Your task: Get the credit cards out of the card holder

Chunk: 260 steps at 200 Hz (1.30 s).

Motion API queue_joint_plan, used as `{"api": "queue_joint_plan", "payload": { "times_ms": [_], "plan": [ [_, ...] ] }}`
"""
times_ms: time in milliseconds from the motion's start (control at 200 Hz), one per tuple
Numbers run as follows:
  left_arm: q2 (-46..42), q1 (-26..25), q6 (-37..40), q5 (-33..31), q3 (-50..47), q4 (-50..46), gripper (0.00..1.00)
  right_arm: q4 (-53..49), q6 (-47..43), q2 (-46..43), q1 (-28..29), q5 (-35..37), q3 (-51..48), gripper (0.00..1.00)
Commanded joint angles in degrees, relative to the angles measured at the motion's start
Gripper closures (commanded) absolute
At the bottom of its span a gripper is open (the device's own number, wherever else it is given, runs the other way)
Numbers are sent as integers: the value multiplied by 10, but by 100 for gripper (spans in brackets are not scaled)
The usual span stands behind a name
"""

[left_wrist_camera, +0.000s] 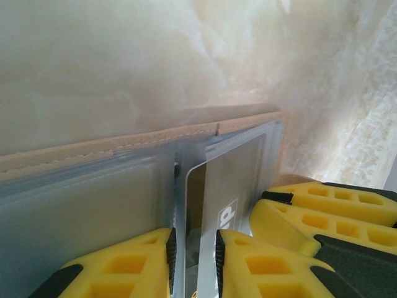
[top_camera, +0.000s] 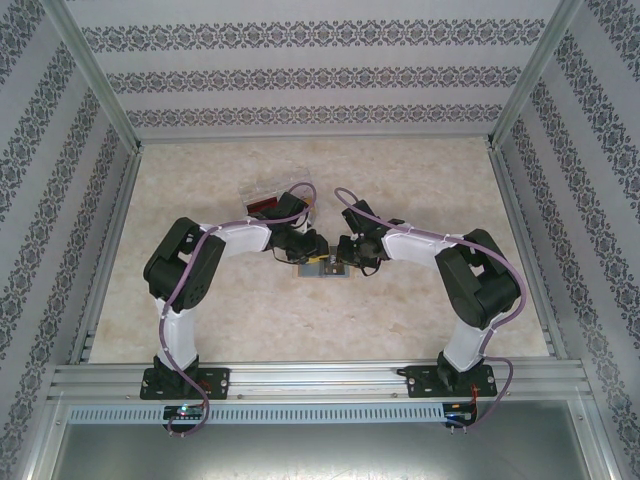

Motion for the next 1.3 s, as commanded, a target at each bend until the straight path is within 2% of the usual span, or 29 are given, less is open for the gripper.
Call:
{"api": "queue_joint_plan", "payload": {
  "times_ms": [0, 85, 415, 979, 1294],
  "plan": [
    [14, -4, -6, 30, -3, 40, 74, -1, -3, 11, -3, -10, -14, 79],
    [16, -2, -18, 52, -13, 73, 76, -1, -3, 11, -4, -10, -15, 79],
    [-12, 13, -28, 74, -48, 121, 81, -5, -3, 14, -2, -1, -16, 79],
    [-37, 20, -18, 72, -66, 121, 92, -25, 0, 18, -5, 14, -16, 79],
    [-84, 49, 3, 58, -115, 113, 96, -25, 2, 17, -10, 9, -19, 79]
  ]
}}
